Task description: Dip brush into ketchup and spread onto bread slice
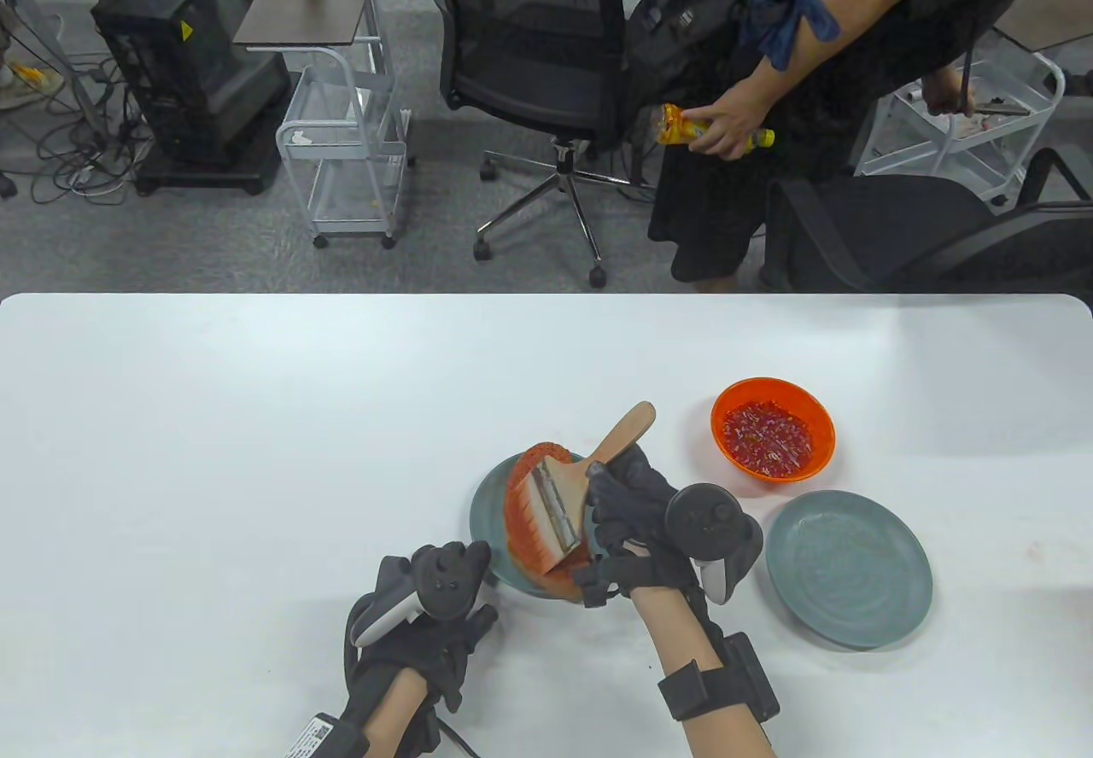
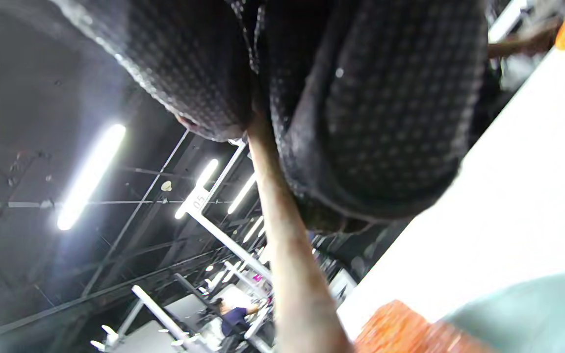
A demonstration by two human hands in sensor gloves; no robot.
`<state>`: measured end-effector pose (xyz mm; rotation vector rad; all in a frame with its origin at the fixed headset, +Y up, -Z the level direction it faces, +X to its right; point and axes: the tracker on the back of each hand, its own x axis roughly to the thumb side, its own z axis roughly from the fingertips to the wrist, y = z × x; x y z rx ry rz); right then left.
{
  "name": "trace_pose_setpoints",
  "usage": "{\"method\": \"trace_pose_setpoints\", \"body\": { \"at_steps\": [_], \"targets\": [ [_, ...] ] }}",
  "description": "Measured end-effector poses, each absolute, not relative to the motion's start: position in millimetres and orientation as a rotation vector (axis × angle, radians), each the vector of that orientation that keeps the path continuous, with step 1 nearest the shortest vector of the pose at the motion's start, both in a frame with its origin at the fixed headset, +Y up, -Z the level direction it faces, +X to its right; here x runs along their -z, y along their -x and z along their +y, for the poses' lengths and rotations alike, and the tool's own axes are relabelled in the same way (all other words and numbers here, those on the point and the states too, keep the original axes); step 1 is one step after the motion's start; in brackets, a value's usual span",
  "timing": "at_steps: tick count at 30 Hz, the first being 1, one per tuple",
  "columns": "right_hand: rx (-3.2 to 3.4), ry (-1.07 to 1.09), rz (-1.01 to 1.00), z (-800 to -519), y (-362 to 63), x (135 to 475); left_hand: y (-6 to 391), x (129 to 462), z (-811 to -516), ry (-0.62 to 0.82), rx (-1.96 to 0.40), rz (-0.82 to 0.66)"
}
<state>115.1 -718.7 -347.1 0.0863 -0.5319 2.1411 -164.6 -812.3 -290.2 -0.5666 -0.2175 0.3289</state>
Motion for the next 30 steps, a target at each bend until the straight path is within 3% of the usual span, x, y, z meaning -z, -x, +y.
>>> {"method": "trace_pose_setpoints", "body": {
  "at_steps": [4,12,20,26,30],
  "targets": [
    [-2.191,-0.015,-0.670,-711,-139,346,164,290,-812,0.566,-0.328,-0.217],
    [-2.043,-0.088,-0.439,-726,-103,348,165,290,-812,0.567,-0.329,-0.217],
    [-2.251,0.002,-0.720,-708,-136,344,165,290,-812,0.567,-0.324,-0.223],
    [-1.969,0.016,-0.497,-715,-126,346,165,290,-812,0.567,-0.327,-0.221],
    [-1.966,-0.068,-0.462,-712,-108,343,165,290,-812,0.567,-0.328,-0.221]
  ]
}}
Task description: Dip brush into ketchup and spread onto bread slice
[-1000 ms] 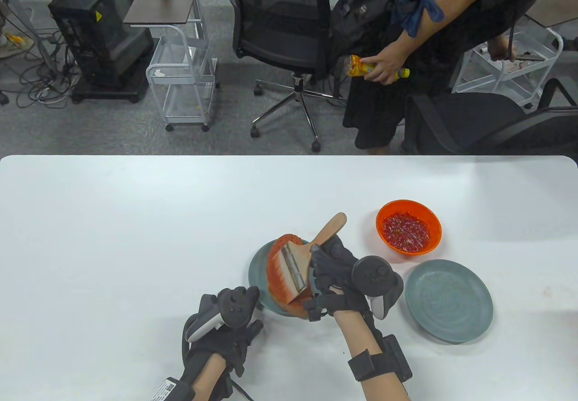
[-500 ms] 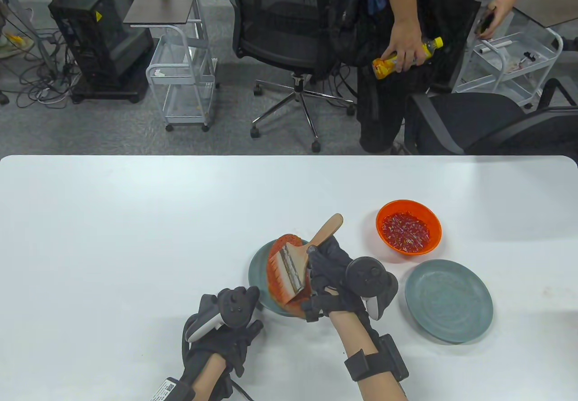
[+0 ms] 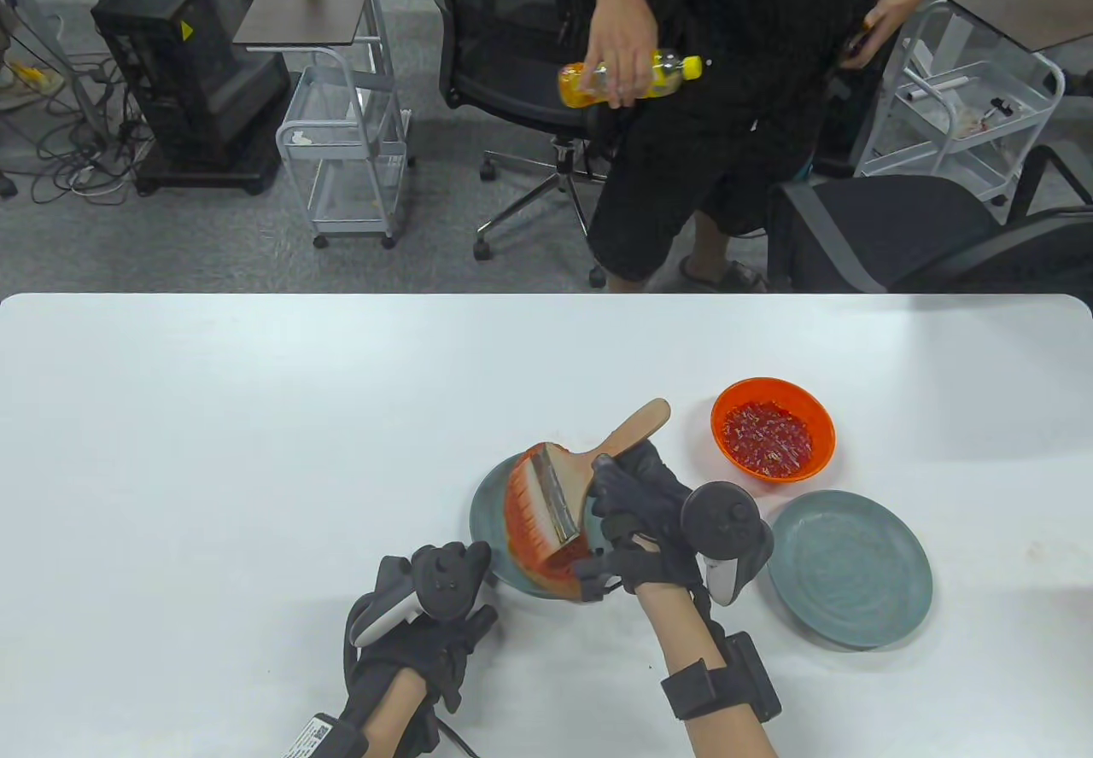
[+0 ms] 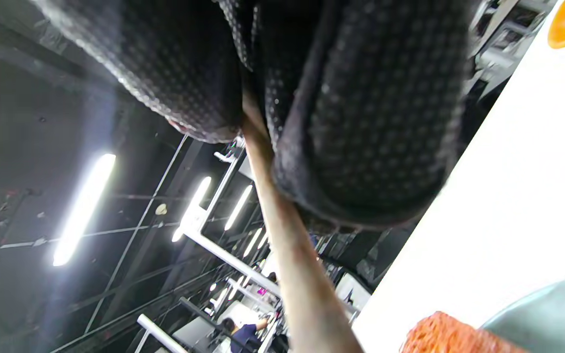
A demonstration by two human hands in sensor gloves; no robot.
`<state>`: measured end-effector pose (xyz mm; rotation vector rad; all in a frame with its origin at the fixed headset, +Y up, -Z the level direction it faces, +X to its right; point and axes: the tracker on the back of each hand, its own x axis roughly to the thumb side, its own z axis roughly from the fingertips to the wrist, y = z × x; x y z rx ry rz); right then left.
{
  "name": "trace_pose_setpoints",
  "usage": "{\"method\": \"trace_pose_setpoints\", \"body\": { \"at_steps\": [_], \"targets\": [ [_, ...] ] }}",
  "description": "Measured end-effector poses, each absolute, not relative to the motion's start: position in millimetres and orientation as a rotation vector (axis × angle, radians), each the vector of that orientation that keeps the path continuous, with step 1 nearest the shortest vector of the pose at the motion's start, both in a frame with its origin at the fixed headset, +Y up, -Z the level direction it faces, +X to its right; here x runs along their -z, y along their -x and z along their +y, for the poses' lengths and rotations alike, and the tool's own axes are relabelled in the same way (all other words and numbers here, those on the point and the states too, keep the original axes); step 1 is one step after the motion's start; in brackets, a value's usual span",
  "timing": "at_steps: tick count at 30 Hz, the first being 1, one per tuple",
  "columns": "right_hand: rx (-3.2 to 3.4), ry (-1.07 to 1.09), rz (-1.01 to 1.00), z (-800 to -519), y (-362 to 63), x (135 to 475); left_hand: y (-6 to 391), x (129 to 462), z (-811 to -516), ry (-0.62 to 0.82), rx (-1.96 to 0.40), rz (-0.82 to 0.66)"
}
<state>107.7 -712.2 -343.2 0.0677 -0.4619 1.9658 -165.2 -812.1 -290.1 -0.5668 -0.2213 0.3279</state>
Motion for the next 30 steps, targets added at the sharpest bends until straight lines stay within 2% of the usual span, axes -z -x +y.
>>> {"method": "trace_pose_setpoints", "body": {
  "at_steps": [4,12,16,21,23,28,30],
  "targets": [
    [-2.041,-0.127,-0.483,-715,-101,344,165,290,-812,0.567,-0.328,-0.221],
    [-2.080,-0.014,-0.631,-713,-135,346,165,290,-812,0.567,-0.328,-0.221],
    [-1.917,-0.042,-0.485,-719,-123,348,165,290,-812,0.568,-0.330,-0.219],
    [-1.979,-0.102,-0.415,-723,-106,346,165,290,-812,0.566,-0.330,-0.218],
    [-2.029,-0.112,-0.452,-721,-108,346,165,290,-812,0.566,-0.330,-0.218],
    [-2.228,-0.108,-0.753,-700,-121,339,166,290,-812,0.568,-0.331,-0.217],
    [-2.180,-0.096,-0.733,-700,-121,338,166,290,-812,0.567,-0.330,-0.217]
  ]
}}
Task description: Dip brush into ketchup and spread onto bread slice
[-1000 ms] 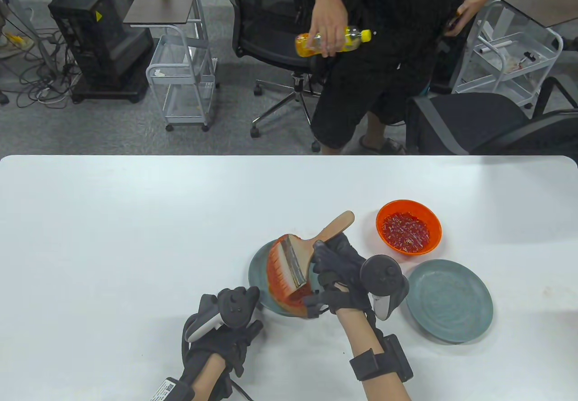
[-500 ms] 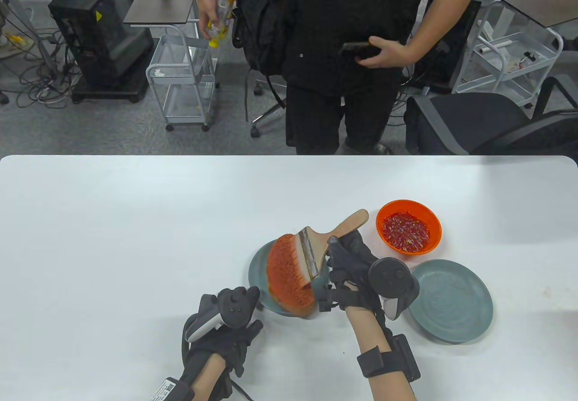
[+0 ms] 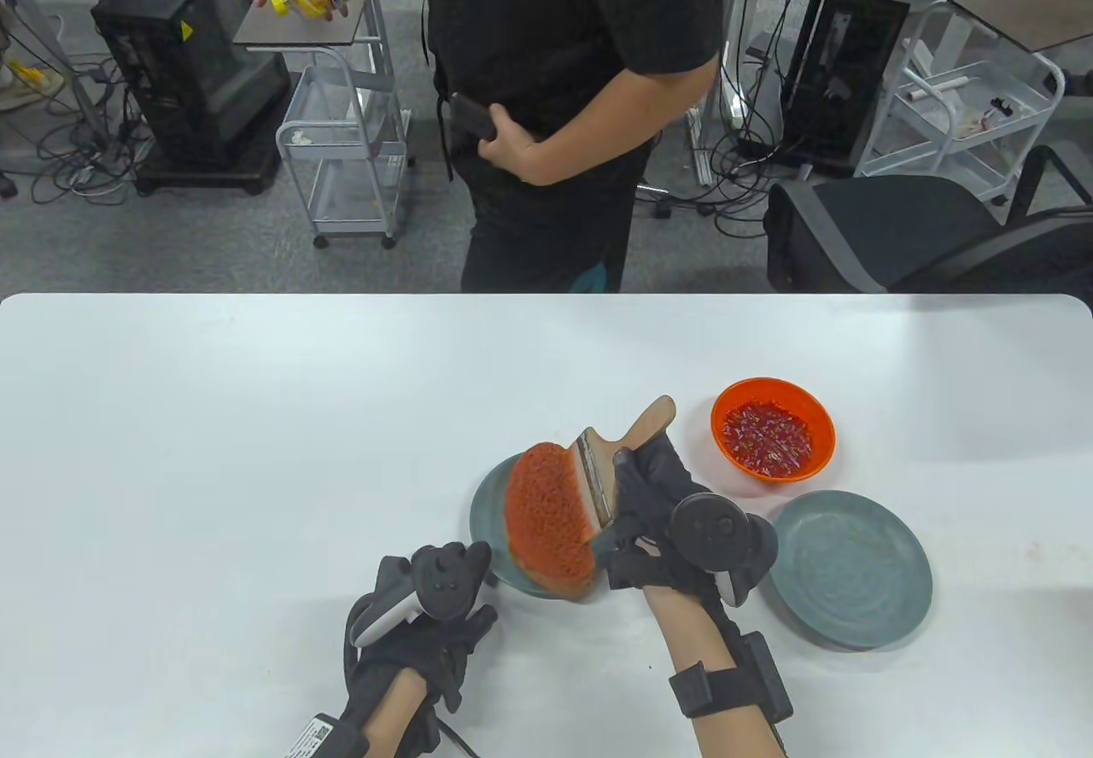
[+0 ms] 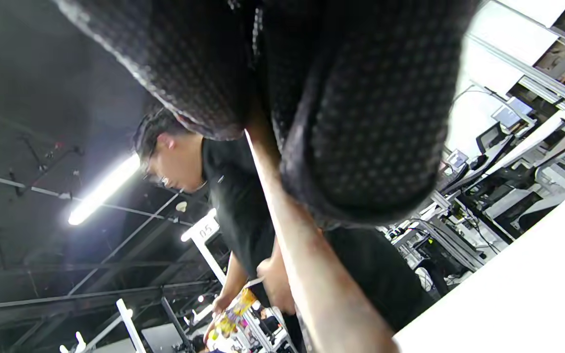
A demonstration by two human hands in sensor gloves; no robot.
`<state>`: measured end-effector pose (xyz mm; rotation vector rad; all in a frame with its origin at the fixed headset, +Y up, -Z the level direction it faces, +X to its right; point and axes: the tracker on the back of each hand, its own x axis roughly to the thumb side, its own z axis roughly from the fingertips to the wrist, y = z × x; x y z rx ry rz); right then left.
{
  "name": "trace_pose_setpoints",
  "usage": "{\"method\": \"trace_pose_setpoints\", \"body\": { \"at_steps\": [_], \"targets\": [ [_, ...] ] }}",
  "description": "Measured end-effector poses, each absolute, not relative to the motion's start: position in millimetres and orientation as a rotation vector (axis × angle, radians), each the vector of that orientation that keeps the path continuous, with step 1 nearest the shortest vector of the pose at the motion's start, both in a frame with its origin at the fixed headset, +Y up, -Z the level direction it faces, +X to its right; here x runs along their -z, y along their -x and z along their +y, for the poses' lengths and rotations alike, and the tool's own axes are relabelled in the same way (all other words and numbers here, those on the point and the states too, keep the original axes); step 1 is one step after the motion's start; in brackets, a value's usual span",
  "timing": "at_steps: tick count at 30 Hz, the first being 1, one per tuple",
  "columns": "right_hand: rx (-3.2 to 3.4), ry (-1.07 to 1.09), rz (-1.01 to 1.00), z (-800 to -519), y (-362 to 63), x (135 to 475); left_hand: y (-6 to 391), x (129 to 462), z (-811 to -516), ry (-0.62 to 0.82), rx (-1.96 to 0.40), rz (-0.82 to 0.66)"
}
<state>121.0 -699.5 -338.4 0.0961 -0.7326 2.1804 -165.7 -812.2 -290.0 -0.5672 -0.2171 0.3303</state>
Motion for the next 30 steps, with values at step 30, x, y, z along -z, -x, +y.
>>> {"method": "trace_pose_setpoints", "body": {
  "at_steps": [30],
  "targets": [
    [-2.216,-0.043,-0.641,-706,-128,343,165,290,-812,0.566,-0.329,-0.218]
  ]
}}
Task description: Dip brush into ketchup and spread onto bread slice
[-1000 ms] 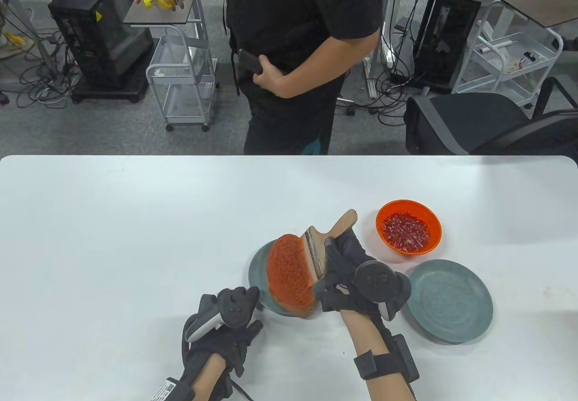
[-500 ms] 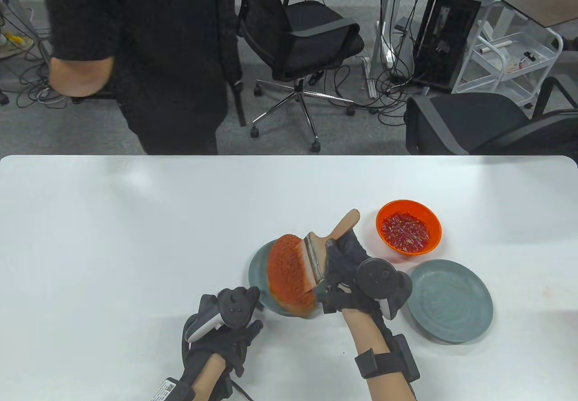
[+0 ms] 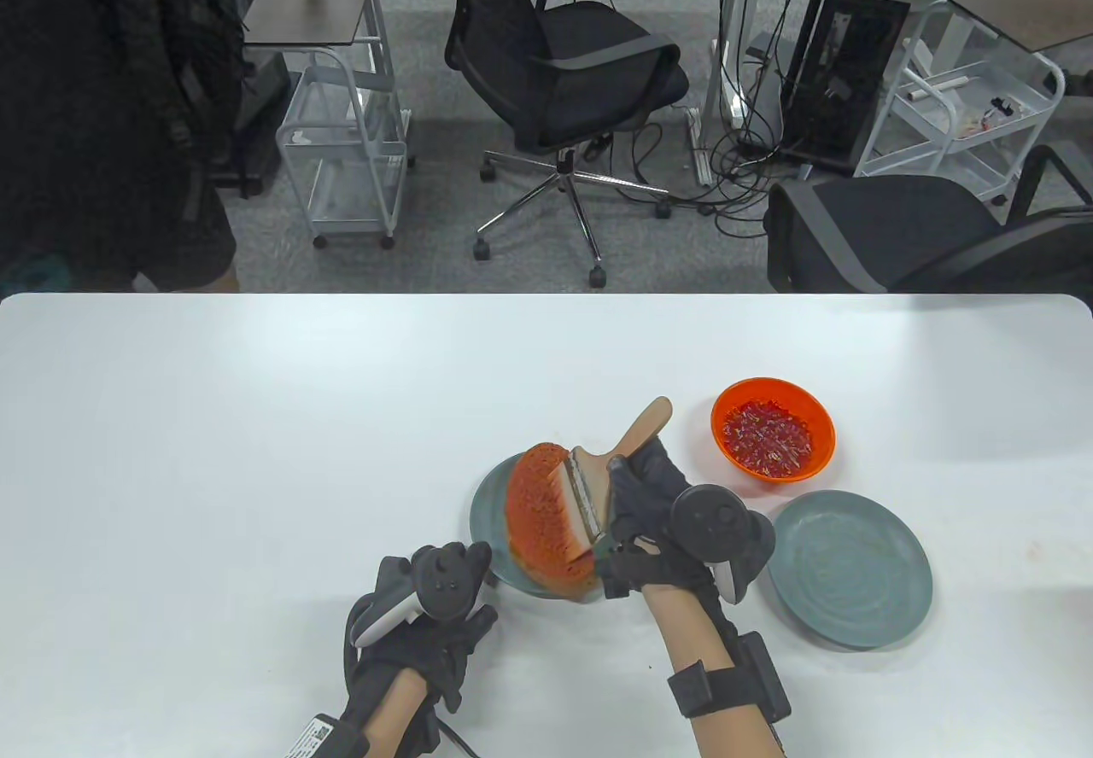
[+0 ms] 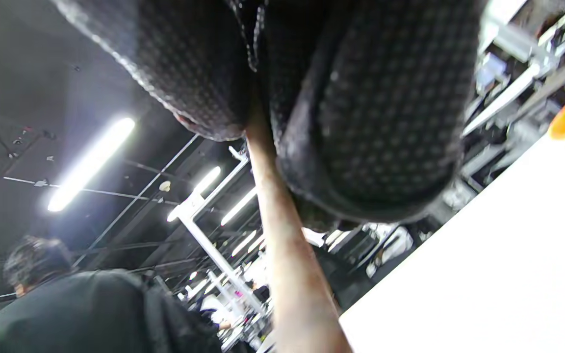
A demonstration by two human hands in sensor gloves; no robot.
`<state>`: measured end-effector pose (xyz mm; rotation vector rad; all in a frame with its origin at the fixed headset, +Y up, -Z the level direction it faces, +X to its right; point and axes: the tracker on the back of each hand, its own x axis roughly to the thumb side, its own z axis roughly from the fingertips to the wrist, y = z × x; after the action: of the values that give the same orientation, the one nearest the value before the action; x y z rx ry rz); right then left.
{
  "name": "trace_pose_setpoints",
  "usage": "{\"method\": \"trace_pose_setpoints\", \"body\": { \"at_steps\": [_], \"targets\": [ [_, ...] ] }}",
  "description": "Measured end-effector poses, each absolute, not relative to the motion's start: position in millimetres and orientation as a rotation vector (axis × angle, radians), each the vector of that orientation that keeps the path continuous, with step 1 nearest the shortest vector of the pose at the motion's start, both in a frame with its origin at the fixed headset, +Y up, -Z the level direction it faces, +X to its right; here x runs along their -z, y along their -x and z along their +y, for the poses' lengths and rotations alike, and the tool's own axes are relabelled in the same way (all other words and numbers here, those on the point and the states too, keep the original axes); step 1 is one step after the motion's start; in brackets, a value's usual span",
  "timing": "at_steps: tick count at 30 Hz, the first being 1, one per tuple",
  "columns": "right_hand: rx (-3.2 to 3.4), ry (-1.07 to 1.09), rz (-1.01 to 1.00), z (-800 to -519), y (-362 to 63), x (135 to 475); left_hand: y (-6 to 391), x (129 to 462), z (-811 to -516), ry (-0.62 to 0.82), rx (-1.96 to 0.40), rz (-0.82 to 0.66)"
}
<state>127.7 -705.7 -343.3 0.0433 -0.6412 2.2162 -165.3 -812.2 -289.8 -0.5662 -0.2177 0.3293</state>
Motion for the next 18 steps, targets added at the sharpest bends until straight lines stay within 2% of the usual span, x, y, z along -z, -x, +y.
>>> {"method": "trace_pose_setpoints", "body": {
  "at_steps": [3,7,9,15,18],
  "targets": [
    [-2.143,-0.038,-0.624,-705,-131,343,165,290,-812,0.566,-0.329,-0.218],
    [-2.023,-0.100,-0.424,-714,-116,347,165,290,-812,0.566,-0.329,-0.218],
    [-2.068,-0.119,-0.391,-717,-111,348,165,290,-812,0.566,-0.329,-0.218],
    [-2.226,-0.073,-0.592,-707,-130,346,165,290,-812,0.565,-0.328,-0.218],
    [-2.160,-0.046,-0.600,-704,-136,344,165,289,-812,0.566,-0.329,-0.217]
  ]
}}
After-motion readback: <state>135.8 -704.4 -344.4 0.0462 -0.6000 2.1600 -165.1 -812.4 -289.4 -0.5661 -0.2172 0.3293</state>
